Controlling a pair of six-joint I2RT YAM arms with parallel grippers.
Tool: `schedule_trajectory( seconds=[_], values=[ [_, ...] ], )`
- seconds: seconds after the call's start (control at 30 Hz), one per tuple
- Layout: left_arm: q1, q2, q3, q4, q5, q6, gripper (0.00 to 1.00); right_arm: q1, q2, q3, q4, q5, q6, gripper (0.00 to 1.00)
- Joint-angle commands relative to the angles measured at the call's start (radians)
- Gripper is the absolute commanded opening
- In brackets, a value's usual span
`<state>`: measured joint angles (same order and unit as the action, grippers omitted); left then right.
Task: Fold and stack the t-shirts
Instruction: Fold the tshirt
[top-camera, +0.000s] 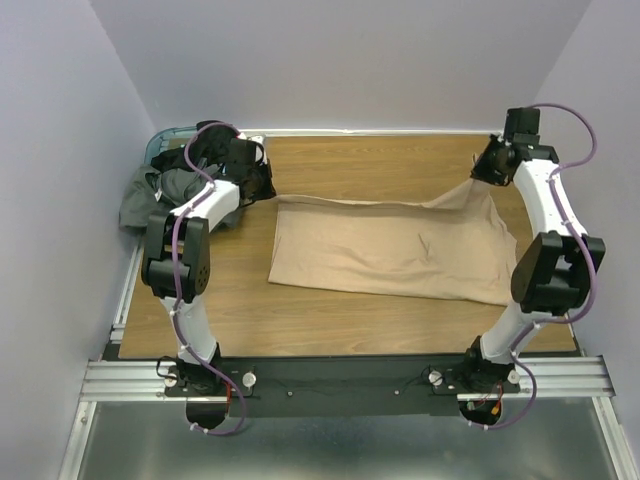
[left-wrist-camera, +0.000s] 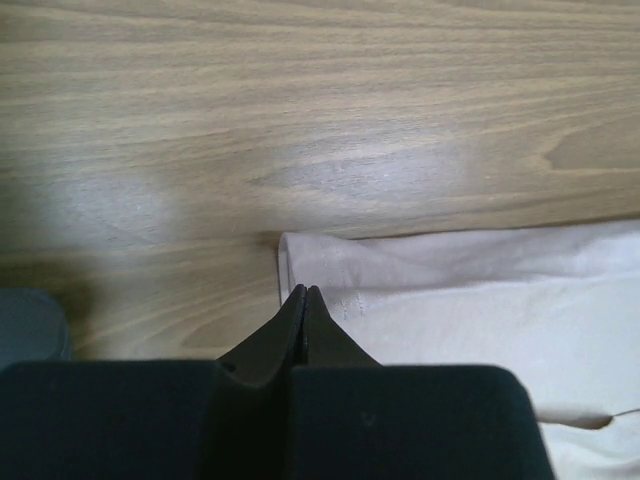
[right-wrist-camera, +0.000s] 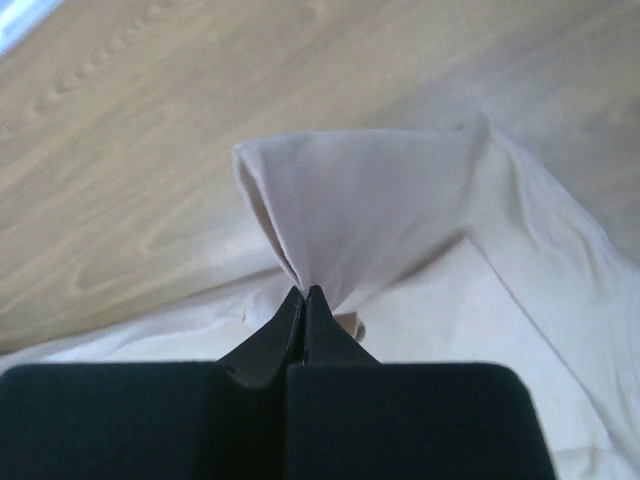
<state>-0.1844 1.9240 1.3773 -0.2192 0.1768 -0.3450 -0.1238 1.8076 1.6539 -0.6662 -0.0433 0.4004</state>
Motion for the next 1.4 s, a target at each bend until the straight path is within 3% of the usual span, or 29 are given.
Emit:
schedule_trajectory(
  seconds=[0.0,0.2,0.37,0.77,1.1,1.13,1.17,1.23,1.27,1.37],
  values=[
    [0.005,-0.065,-0.056,0.021,-0.040,0.017,0.00,-0.005,-0.082,-0.124,-0.085,0.065,-0.012,0.00],
    [0.005,-0.132,-0.142,0.030,-0.016,0.017,0.00,-0.005,-0.244,-0.313,-0.124,0.089,0.003,0.00],
    [0.005,-0.180,-0.204,0.029,0.000,0.018,0.00,-0.005,-0.324,-0.365,-0.177,0.085,0.017,0.01],
    [0.003,-0.290,-0.328,0.024,0.001,-0.031,0.00,-0.005,-0.404,-0.443,-0.253,0.103,0.021,0.00],
    [-0.001,-0.344,-0.437,-0.008,0.006,-0.068,0.00,-0.007,-0.461,-0.605,-0.268,0.080,0.015,0.00],
    [-0.001,-0.358,-0.442,-0.014,0.001,-0.075,0.07,-0.005,-0.467,-0.617,-0.268,0.069,0.015,0.01],
    [-0.001,-0.367,-0.443,-0.031,-0.014,-0.078,0.16,-0.005,-0.473,-0.638,-0.271,0.063,0.014,0.02],
    [-0.003,-0.387,-0.439,-0.055,-0.032,-0.083,0.34,-0.005,-0.490,-0.658,-0.280,0.049,0.008,0.26],
    [-0.004,-0.391,-0.431,-0.065,-0.043,-0.084,0.38,-0.007,-0.496,-0.660,-0.286,0.049,0.006,0.43],
    [-0.024,-0.392,-0.376,-0.104,-0.079,-0.084,0.43,-0.005,-0.519,-0.652,-0.305,0.049,-0.009,0.60]
  ],
)
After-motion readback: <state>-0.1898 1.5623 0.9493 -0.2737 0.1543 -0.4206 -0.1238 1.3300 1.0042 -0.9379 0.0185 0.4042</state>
